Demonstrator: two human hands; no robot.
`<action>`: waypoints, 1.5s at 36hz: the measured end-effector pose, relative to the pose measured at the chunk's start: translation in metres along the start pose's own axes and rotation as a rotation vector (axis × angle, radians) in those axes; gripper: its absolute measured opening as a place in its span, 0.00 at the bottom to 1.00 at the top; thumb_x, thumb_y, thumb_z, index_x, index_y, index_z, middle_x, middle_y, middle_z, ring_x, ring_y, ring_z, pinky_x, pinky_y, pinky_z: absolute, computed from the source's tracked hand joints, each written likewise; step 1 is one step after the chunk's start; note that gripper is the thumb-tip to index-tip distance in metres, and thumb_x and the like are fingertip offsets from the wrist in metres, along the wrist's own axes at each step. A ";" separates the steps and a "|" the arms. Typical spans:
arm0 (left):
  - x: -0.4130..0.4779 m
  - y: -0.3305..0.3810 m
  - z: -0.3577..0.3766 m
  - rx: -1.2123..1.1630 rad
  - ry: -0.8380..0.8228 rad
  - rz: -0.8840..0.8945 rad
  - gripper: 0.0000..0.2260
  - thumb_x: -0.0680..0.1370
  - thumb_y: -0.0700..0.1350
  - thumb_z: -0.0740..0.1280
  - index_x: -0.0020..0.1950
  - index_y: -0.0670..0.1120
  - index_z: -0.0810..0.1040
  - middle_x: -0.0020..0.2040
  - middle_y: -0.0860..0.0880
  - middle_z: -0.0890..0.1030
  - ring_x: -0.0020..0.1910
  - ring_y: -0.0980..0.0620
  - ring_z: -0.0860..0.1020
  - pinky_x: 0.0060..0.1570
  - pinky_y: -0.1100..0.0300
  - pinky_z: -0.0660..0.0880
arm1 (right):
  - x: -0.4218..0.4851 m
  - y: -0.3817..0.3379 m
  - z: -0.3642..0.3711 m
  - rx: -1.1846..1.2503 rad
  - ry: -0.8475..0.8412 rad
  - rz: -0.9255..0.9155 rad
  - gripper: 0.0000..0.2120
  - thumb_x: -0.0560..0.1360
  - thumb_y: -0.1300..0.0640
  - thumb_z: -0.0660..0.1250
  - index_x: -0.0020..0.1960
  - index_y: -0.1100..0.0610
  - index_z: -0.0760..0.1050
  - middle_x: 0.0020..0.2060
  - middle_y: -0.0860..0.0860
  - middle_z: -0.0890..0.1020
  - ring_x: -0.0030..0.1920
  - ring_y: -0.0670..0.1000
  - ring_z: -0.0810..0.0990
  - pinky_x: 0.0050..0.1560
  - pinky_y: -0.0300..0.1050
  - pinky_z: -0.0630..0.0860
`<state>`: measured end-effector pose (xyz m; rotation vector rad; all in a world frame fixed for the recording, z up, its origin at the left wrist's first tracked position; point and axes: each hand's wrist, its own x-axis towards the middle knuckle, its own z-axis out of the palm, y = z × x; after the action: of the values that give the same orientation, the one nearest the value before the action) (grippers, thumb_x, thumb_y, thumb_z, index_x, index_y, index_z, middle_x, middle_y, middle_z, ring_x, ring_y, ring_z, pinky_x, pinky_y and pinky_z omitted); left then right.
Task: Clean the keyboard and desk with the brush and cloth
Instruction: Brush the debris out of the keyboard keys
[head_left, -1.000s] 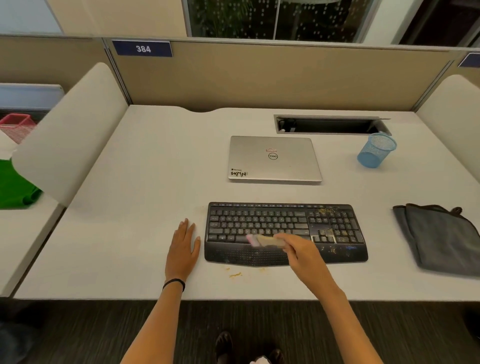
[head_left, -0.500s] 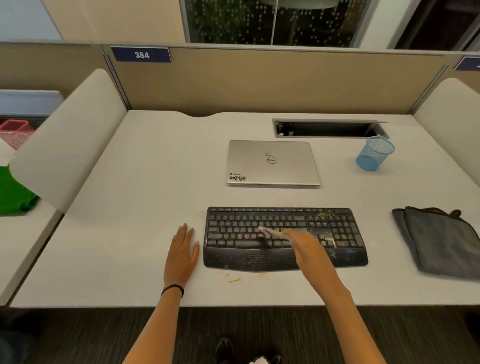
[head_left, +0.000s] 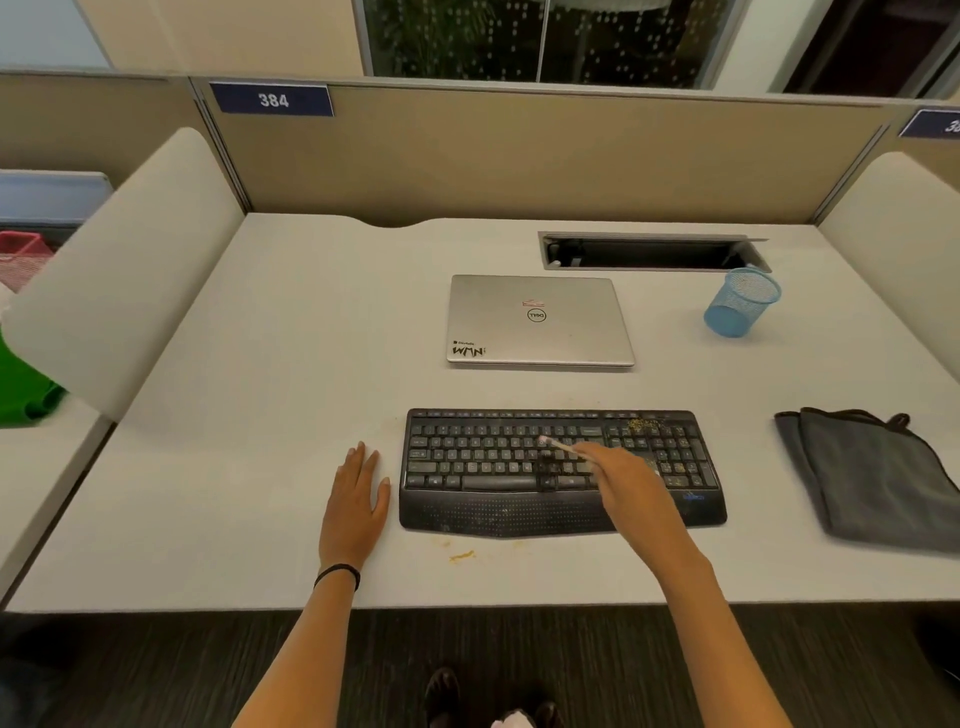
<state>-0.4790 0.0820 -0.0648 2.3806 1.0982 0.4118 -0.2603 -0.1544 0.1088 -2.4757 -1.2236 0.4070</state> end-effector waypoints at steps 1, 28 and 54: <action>0.000 0.000 0.000 0.003 -0.003 0.002 0.24 0.81 0.46 0.58 0.76 0.42 0.58 0.77 0.47 0.54 0.76 0.53 0.50 0.74 0.57 0.46 | 0.000 0.001 0.003 0.004 0.002 0.011 0.17 0.79 0.64 0.58 0.66 0.54 0.70 0.53 0.57 0.80 0.50 0.55 0.79 0.52 0.49 0.77; 0.000 0.000 0.001 0.019 -0.005 -0.005 0.24 0.81 0.46 0.58 0.76 0.43 0.58 0.77 0.48 0.54 0.74 0.57 0.48 0.73 0.59 0.45 | -0.014 0.002 -0.006 -0.136 -0.272 -0.040 0.17 0.79 0.63 0.57 0.65 0.50 0.70 0.57 0.52 0.79 0.54 0.52 0.77 0.53 0.43 0.72; 0.000 -0.002 0.002 0.027 -0.017 -0.008 0.24 0.81 0.48 0.58 0.76 0.43 0.57 0.77 0.48 0.55 0.75 0.54 0.50 0.73 0.59 0.46 | -0.017 0.008 0.007 -0.104 0.037 0.046 0.17 0.80 0.61 0.57 0.68 0.52 0.68 0.54 0.52 0.81 0.51 0.52 0.80 0.50 0.44 0.75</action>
<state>-0.4790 0.0828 -0.0676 2.3978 1.1123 0.3758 -0.2669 -0.1713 0.1010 -2.5916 -1.2033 0.3149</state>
